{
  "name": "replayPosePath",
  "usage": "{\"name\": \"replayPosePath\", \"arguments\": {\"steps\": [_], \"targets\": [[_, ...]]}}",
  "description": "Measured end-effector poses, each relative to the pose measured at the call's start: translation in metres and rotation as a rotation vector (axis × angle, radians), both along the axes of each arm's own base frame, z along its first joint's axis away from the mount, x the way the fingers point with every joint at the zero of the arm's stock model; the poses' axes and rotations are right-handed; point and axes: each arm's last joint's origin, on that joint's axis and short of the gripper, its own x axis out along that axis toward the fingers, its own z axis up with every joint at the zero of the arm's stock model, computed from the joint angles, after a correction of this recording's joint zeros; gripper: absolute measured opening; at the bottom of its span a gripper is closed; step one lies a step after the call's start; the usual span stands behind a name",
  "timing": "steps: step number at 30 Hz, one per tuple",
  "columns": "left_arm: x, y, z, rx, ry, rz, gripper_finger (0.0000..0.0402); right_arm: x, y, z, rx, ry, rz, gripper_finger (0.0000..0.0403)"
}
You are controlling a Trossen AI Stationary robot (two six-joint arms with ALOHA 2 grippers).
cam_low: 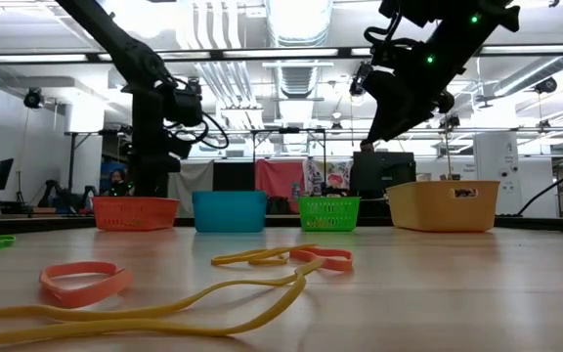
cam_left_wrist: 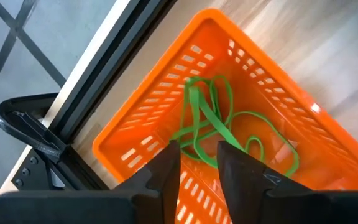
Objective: Sort rubber bands into baskets
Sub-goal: Put the yellow rubber band into the blue bin
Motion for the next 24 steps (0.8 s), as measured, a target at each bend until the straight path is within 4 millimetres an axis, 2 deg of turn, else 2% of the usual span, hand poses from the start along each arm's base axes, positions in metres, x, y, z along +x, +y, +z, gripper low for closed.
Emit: {"name": "replayPosePath", "arguments": {"steps": [5, 9, 18, 24], "targets": [[0.002, -0.013, 0.014, 0.015, -0.02, -0.014, 0.0098, 0.0, 0.0, 0.0, 0.0, 0.0, 0.0, 0.0194], [0.008, -0.034, 0.032, 0.046, -0.071, -0.035, 0.0098, 0.0, 0.0, 0.0, -0.001, 0.002, 0.001, 0.0194], [0.035, -0.115, 0.075, 0.124, -0.259, -0.263, 0.0098, 0.002, 0.003, -0.001, 0.063, 0.043, 0.144, 0.0194], [0.043, -0.175, 0.084, 0.119, -0.374, -0.454, 0.0098, 0.009, 0.017, 0.001, 0.108, 0.029, 0.362, 0.0194]]}}
